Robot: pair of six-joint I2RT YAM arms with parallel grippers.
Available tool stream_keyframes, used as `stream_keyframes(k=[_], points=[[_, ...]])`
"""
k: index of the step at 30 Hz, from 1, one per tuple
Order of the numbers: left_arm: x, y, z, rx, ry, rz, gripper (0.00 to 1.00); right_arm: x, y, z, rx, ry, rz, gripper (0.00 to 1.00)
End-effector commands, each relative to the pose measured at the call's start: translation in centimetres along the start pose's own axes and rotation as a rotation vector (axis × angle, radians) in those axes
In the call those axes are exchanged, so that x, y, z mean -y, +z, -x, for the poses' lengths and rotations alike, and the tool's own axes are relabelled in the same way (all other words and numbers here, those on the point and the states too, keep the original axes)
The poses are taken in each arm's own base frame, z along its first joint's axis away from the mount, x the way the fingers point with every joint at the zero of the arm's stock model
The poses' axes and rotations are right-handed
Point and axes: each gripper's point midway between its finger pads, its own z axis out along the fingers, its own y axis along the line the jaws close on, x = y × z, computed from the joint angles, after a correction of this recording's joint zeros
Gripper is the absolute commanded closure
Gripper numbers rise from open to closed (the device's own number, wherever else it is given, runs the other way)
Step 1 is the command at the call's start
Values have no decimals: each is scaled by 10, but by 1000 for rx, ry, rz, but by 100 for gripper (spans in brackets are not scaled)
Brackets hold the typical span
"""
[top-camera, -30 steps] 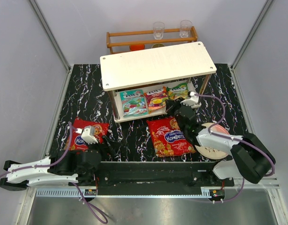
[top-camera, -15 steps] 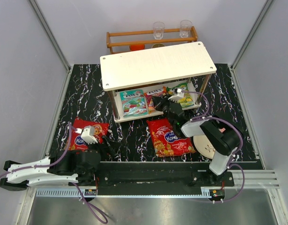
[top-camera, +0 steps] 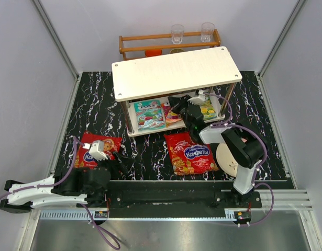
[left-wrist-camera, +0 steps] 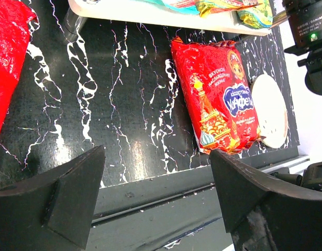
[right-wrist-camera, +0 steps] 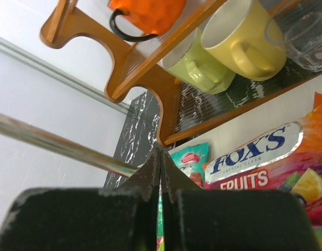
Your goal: Place and organize the candy bags onto the shelf
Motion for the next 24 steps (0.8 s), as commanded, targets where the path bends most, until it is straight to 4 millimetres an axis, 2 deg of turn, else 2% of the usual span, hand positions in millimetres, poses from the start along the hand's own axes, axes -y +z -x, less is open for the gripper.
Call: stream_keyframes(k=[1,3,4,6,7,14,18,20,21,22,24], points=[[7,-2,8,25,-35,-20,16,27,14,-8,-46,31,-146,100],[6,-1,7,24,-36,-18,16,35,18,-11,-67,63,-190,100],[6,-1,7,23,-37,-19,16,48,16,-21,-103,62,-239,100],[5,-1,7,24,-40,-17,16,56,18,-26,-122,101,-279,100],[5,-1,6,22,-38,-16,16,69,16,-36,-153,105,-320,100],[0,-1,3,11,-42,-4,16,100,6,-59,-199,194,-417,100],[-1,-1,2,12,-51,-10,16,104,2,-62,-195,201,-407,100],[-2,-1,2,12,-49,-11,16,98,2,-56,-178,191,-378,100],[-1,-1,3,12,-50,-12,16,93,2,-53,-174,187,-361,100],[-2,-1,3,12,-49,-11,16,80,6,-42,-146,191,-320,100],[-1,-2,4,15,-49,-11,16,69,6,-30,-127,167,-276,100]])
